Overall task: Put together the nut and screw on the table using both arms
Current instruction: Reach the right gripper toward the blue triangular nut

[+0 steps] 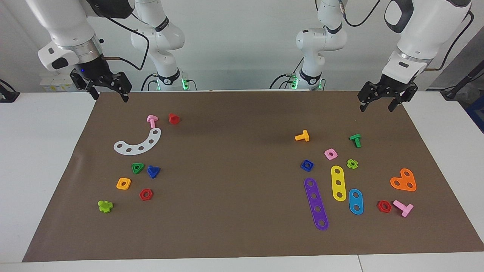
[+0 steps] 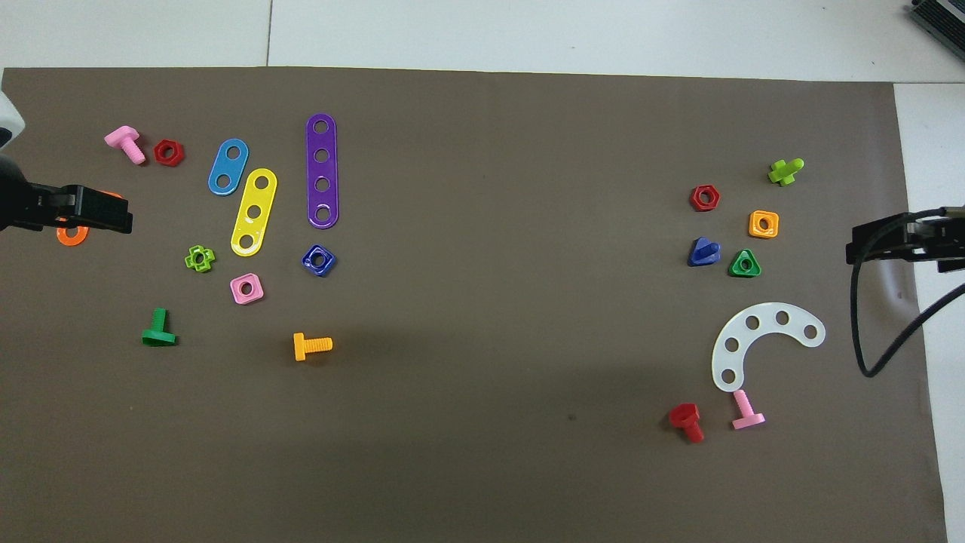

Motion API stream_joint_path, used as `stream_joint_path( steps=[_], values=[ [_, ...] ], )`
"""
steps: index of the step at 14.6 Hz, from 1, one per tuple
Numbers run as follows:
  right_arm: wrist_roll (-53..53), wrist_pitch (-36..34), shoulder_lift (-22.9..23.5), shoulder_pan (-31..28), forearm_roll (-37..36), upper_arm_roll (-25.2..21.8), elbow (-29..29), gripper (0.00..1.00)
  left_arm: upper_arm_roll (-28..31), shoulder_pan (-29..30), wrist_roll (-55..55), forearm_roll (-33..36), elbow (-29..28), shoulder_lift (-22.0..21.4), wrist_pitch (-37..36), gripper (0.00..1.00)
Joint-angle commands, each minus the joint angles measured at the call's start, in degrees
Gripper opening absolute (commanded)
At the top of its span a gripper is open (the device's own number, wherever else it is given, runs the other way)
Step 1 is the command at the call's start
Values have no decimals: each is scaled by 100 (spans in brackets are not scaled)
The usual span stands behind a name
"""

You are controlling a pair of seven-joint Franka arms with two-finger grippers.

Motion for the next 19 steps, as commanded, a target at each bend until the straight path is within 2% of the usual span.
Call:
stream_joint_path(
  steps=[1,5,9,12,17,19],
  values=[
    [-129,-2,-93,-32,-64,44,-102,100,-54,76,-60,43,-212,-178,66,100],
    [-59,-2,-93,-33,15,44,-120,100,-54,76,-60,43,-212,-178,66,100],
    [-514,383,-76,-41,24,53,-366,100,-54,76,-60,43,-212,-178,66,100],
    [-709,1733,-23,28,208,53,-1286,100,-54,84,-60,43,-212,-178,66,100],
    [-1235,3352,1074,214,252,53,-1754,100,-54,76,-60,43,-212,-178,66,100],
    [-1377,4221,1287,222,340,53,-2218,100,-54,76,-60,43,-212,-178,66,100]
  ],
)
